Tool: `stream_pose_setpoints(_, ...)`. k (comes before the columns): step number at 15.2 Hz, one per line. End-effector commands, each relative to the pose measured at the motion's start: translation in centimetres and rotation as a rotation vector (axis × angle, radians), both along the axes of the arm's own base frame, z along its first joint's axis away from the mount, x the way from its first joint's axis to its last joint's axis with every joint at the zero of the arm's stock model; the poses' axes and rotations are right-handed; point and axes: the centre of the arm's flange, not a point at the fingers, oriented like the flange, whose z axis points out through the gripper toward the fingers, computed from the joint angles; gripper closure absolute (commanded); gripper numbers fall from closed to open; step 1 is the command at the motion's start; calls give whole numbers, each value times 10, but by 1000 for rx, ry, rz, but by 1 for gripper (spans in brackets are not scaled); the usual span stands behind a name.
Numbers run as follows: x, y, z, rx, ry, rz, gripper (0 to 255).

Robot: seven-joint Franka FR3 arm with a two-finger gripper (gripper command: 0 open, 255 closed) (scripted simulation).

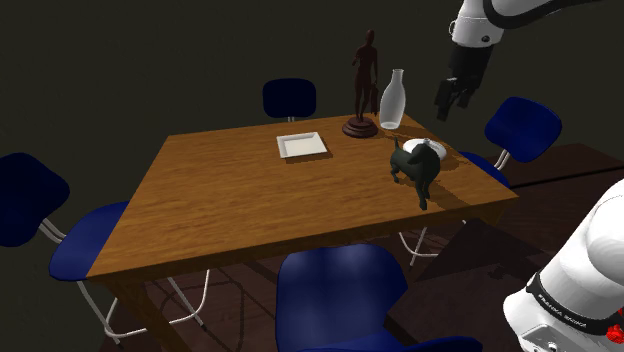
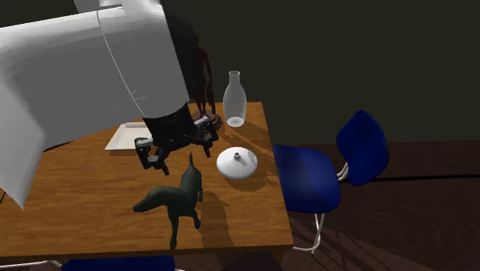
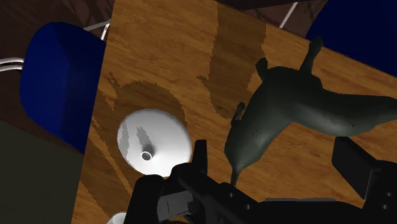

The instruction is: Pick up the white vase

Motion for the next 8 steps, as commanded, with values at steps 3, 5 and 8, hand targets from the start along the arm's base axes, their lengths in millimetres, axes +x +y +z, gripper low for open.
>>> stream_pose_setpoints(3, 28, -39, -27, 10, 2, -25, 0)
stream_pose_setpoints(5, 40, -58, -41, 15, 3, -37, 0)
stream_pose_setpoints(8, 58, -88, -62, 23, 5, -55, 0)
